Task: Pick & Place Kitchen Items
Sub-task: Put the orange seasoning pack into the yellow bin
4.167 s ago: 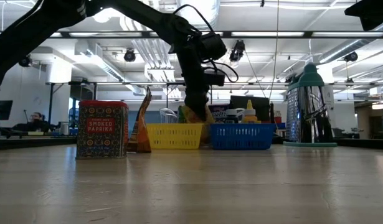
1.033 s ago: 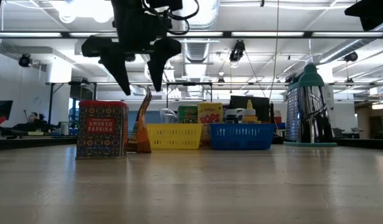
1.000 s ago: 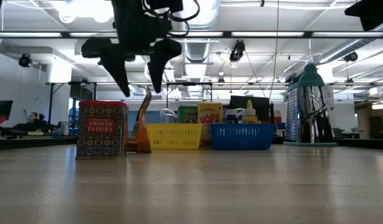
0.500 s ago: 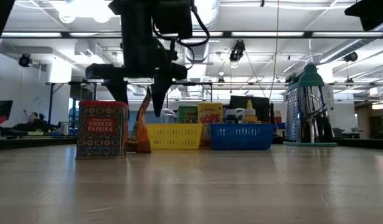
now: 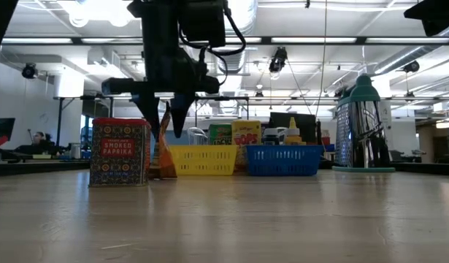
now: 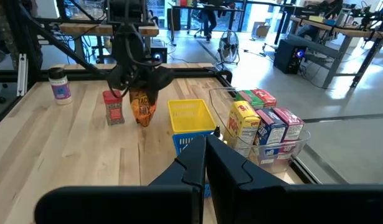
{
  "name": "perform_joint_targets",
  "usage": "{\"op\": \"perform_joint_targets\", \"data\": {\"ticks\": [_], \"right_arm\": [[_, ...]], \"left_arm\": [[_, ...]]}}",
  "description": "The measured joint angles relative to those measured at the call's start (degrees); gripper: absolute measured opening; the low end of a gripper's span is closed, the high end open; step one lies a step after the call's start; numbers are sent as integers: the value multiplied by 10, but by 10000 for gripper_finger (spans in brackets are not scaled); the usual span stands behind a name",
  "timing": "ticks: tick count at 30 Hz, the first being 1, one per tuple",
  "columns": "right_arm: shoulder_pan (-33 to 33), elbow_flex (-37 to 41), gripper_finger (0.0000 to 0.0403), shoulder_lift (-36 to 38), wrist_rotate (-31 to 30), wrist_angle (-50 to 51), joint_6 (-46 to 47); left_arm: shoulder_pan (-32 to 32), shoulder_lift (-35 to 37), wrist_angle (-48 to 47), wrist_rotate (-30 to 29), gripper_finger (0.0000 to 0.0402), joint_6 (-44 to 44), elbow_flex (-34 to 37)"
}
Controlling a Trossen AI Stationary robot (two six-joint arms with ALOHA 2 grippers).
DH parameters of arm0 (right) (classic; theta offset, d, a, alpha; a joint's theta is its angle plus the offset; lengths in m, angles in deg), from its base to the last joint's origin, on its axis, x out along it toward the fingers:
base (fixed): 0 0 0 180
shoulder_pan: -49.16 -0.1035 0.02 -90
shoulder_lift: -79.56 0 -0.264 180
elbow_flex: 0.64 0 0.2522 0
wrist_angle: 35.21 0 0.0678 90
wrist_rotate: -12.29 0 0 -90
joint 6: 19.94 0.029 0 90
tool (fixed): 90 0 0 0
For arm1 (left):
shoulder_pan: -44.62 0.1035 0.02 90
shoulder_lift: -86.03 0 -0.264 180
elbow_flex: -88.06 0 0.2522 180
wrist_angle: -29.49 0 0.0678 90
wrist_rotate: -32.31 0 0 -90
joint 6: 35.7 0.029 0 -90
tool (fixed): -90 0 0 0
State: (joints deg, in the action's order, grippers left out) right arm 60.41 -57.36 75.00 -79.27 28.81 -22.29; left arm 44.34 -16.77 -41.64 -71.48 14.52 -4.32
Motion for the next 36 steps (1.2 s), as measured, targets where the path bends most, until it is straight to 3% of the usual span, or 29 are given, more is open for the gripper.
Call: {"op": "perform_joint_targets", "data": {"ticks": [18, 22, 28, 36], "right_arm": [[0, 0, 8, 0, 0, 0, 0], [0, 0, 8, 0, 0, 0, 0], [0, 0, 8, 0, 0, 0, 0], [0, 0, 8, 0, 0, 0, 0]], "left_arm": [[-1, 0, -8, 23, 8, 2, -1], [-1, 0, -14, 30, 7, -5, -5], [-1, 0, -39, 88, 4, -36, -23], [0, 0, -87, 104, 2, -91, -117]]}}
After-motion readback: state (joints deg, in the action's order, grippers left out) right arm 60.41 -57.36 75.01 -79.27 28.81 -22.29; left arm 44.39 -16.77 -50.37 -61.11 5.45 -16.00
